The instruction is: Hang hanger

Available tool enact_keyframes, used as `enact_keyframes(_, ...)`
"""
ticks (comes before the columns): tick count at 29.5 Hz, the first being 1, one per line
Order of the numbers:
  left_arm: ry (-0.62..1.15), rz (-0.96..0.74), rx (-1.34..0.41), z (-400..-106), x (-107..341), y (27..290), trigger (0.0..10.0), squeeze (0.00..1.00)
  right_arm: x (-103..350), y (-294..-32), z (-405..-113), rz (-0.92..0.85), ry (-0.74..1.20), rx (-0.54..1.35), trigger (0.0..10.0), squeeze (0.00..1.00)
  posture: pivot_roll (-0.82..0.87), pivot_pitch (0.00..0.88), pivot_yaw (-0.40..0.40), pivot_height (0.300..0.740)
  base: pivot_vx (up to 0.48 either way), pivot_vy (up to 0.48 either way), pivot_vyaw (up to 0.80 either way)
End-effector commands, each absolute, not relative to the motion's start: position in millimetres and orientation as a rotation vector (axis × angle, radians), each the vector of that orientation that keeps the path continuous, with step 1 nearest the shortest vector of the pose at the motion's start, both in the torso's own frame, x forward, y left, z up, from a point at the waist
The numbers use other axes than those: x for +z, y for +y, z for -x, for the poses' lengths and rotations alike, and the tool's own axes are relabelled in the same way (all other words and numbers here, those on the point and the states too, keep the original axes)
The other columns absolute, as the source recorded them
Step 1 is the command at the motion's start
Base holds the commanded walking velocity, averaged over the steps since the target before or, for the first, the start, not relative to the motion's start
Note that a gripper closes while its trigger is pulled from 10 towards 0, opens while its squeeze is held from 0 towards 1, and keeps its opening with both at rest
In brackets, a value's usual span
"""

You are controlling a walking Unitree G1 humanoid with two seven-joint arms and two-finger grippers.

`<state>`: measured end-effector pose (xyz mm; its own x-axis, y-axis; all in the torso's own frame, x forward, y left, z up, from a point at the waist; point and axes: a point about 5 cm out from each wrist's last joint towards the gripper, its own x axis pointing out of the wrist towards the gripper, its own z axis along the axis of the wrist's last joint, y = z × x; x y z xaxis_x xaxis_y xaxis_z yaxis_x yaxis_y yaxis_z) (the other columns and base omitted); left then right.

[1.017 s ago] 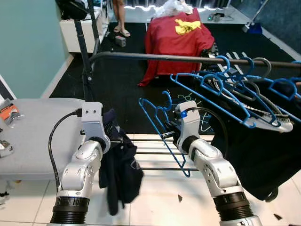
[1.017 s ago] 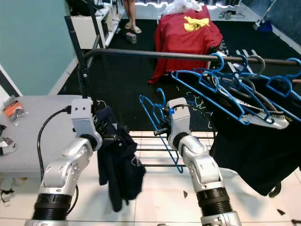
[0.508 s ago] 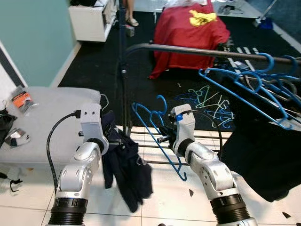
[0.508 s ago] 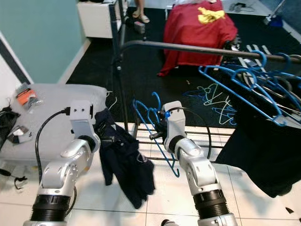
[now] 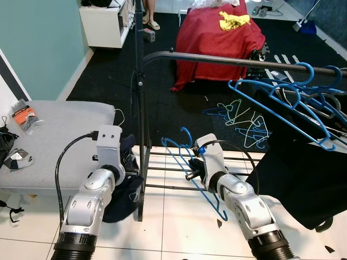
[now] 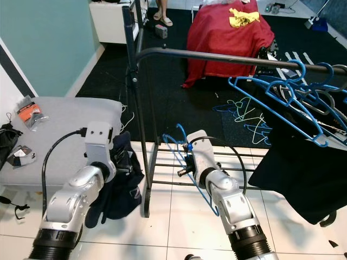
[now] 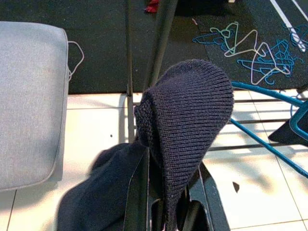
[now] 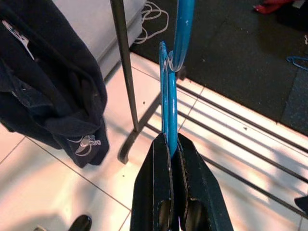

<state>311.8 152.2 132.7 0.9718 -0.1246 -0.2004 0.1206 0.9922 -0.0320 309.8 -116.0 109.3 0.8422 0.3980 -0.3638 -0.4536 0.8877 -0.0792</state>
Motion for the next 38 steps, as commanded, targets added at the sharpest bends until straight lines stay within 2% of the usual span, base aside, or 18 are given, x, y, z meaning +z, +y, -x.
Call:
enact_keyframes(1,0.17,0.018,-0.132,-311.4,137.8,150.6,10.0,0.0,106.9,-117.8,-309.9,0.142,0.367,0.439,10.0,0.0,-0.03,0.081,-0.035,0.74,0.0,0.0,0.0)
enact_keyframes(3,0.164,0.041,-0.118,-315.1,138.7,147.4,10.0,0.0,110.5,-118.9,-316.8,0.132,0.343,0.397,10.0,0.0,-0.03,0.125,-0.042,0.74,0.0,0.0,0.0)
enact_keyframes(8,0.188,0.106,-0.099,-317.2,142.6,145.1,10.0,0.0,119.4,-123.0,-323.7,0.055,0.309,0.307,10.0,0.0,-0.02,0.102,-0.043,0.74,0.0,0.0,0.0)
enact_keyframes(9,0.206,0.087,-0.082,-319.3,139.1,145.4,10.0,0.0,118.4,-124.9,-326.1,0.039,0.324,0.277,10.0,0.0,-0.03,0.142,-0.042,0.74,0.0,0.0,0.0)
enact_keyframes(13,0.319,0.064,0.015,-321.2,128.4,148.6,10.0,0.0,115.9,-135.8,-327.7,-0.019,0.39,0.155,10.0,0.0,-0.03,0.108,-0.043,0.74,0.0,0.0,0.0)
enact_keyframes(16,0.329,0.095,0.012,-322.7,129.9,147.0,10.0,0.0,118.7,-138.2,-329.2,-0.037,0.394,0.128,10.0,0.0,-0.03,0.134,-0.048,0.74,0.0,0.0,0.0)
enact_keyframes(19,0.34,0.117,-0.014,-322.4,128.1,144.1,10.0,0.0,119.2,-135.6,-329.8,-0.042,0.382,0.155,10.0,0.0,-0.03,0.148,-0.049,0.74,0.0,0.0,0.0)
enact_keyframes(24,0.365,0.14,-0.048,-314.0,123.7,139.1,10.0,0.0,122.5,-123.6,-327.7,-0.038,0.358,0.249,10.0,0.0,-0.04,0.117,-0.049,0.74,0.0,0.0,0.0)
enact_keyframes(27,0.321,0.095,-0.04,-312.4,128.3,140.9,10.0,0.0,124.2,-122.0,-327.4,-0.062,0.35,0.251,10.0,0.0,-0.03,0.118,-0.054,0.74,0.0,0.0,0.0)
enact_keyframes(28,0.277,0.029,-0.054,-315.2,134.6,141.2,10.0,0.0,125.7,-119.0,-328.0,-0.1,0.344,0.284,10.0,0.0,-0.03,0.141,-0.063,0.74,0.0,0.0,0.0)
enact_keyframes(30,0.225,-0.029,-0.066,-316.9,144.5,141.4,10.0,0.0,129.5,-113.0,-327.1,-0.134,0.333,0.342,10.0,0.0,-0.02,0.118,-0.066,0.74,0.0,0.0,0.0)
enact_keyframes(36,0.205,-0.025,-0.059,-314.9,148.3,143.5,10.0,0.0,132.5,-107.8,-324.9,-0.101,0.316,0.386,10.0,0.0,-0.02,0.102,-0.064,0.74,0.0,0.0,0.0)
enact_keyframes(38,0.202,-0.044,-0.048,-315.4,145.6,146.6,10.0,0.0,131.5,-105.7,-326.3,-0.041,0.307,0.395,10.0,0.0,-0.02,0.121,-0.062,0.74,0.0,0.0,0.0)
